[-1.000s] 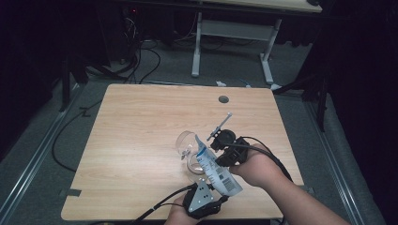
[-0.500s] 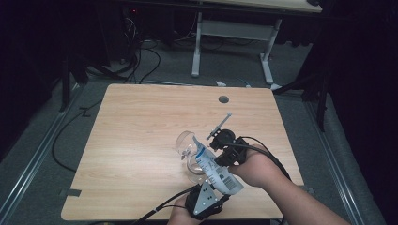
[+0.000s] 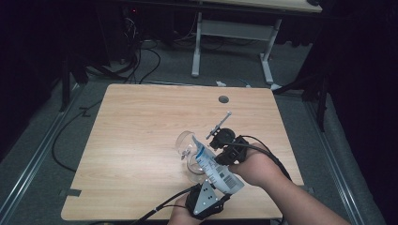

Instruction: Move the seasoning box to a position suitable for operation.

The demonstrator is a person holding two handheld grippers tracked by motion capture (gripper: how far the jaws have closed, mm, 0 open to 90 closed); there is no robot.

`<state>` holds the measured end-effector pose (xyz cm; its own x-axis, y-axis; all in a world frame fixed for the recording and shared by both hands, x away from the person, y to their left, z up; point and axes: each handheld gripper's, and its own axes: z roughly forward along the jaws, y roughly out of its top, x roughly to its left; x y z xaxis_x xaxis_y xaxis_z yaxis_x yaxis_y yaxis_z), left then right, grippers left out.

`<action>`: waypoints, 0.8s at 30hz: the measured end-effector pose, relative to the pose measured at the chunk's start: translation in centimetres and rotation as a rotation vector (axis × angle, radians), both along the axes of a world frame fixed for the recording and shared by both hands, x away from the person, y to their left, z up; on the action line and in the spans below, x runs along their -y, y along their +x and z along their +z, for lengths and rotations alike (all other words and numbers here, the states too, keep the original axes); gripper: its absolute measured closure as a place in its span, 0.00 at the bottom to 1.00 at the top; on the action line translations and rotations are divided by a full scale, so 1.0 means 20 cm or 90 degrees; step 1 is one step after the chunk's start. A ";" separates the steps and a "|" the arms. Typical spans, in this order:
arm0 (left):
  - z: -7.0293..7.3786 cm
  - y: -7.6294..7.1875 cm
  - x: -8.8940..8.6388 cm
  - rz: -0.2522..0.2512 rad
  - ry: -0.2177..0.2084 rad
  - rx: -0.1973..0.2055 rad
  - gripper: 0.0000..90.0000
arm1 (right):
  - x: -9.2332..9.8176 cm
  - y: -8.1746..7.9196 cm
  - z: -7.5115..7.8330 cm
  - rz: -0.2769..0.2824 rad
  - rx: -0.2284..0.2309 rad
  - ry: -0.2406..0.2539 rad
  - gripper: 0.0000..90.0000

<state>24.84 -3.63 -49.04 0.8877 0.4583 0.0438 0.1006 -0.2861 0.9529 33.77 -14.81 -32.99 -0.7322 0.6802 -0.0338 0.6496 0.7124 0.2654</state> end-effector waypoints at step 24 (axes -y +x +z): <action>0.02 0.00 -0.01 0.000 -0.013 0.004 0.66 | -0.02 0.00 0.02 0.013 0.004 0.000 1.00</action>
<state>24.89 -3.52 -48.68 0.8871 0.4598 0.0395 0.0954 -0.2665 0.9591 33.83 -14.51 -32.49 -0.7453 0.6657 -0.0382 0.6338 0.7250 0.2696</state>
